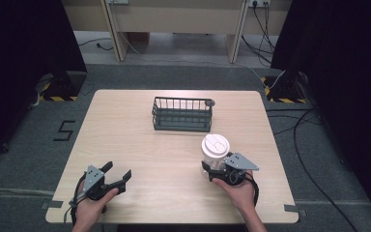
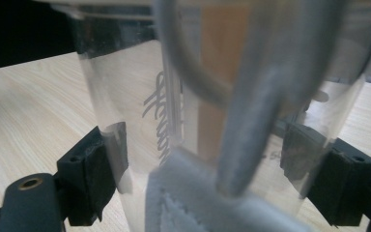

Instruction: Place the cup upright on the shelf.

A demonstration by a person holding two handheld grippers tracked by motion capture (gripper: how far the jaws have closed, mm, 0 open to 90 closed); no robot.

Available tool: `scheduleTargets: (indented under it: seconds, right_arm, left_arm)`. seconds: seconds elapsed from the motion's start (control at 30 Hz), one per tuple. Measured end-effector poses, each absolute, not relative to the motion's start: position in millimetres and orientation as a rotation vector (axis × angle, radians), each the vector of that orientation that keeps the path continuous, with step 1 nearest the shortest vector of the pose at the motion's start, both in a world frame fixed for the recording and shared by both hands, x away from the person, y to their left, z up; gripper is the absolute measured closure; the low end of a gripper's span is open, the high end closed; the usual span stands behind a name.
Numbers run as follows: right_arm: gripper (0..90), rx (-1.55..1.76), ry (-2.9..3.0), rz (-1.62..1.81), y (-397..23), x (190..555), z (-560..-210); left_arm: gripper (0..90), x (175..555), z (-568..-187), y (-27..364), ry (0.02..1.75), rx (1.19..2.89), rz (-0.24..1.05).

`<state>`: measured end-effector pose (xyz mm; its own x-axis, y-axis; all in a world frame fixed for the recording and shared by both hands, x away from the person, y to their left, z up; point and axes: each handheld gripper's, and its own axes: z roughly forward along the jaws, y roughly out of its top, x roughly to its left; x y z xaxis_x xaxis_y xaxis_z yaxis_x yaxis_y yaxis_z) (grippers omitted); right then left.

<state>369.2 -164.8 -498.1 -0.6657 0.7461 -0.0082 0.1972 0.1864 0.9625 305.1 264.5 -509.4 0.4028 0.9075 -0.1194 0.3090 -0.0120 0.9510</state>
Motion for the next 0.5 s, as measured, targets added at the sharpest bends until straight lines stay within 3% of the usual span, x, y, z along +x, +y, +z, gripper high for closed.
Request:
scheduleTargets:
  seconds: [0.5]
  right_arm:
    - [17.9,0.864,1.974,1.515,-162,367,-488]
  left_arm:
    - [16.1,305,-509,264,1.115,1.555,0.680]
